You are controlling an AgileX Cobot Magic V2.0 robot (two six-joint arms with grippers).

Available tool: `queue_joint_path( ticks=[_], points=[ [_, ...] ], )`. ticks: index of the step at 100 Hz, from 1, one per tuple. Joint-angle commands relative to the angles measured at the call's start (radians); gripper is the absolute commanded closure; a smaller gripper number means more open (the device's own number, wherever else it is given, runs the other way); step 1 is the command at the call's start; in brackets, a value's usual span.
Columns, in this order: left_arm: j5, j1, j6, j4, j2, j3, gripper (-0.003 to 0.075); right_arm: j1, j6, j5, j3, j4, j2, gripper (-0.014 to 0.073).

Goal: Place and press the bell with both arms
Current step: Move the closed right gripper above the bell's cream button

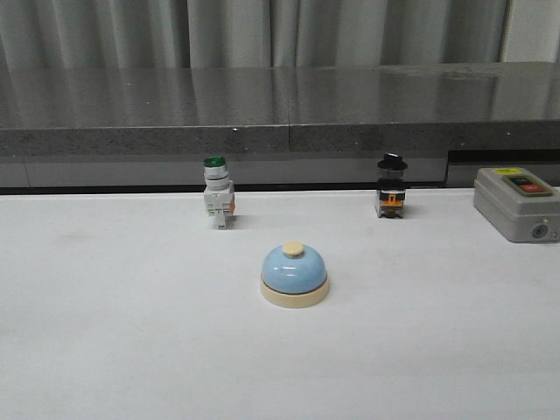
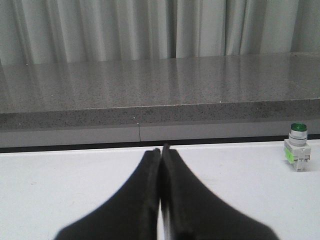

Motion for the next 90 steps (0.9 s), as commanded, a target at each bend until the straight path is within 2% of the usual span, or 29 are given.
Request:
queue_joint_path(
  ticks=[1,37,90],
  points=[
    [-0.086,0.0,-0.008,-0.008,-0.028,0.042,0.0741,0.05,-0.031,-0.062,-0.055,0.028,0.068,0.0654],
    [-0.086,0.0,-0.008,-0.008,-0.028,0.042,0.0741,0.278,-0.031,-0.121,-0.222,0.028,0.424,0.0654],
    [-0.086,0.0,-0.008,-0.008,-0.028,0.042,0.0741,0.427,-0.031,-0.137,-0.495,0.028,0.824,0.0654]
  ],
)
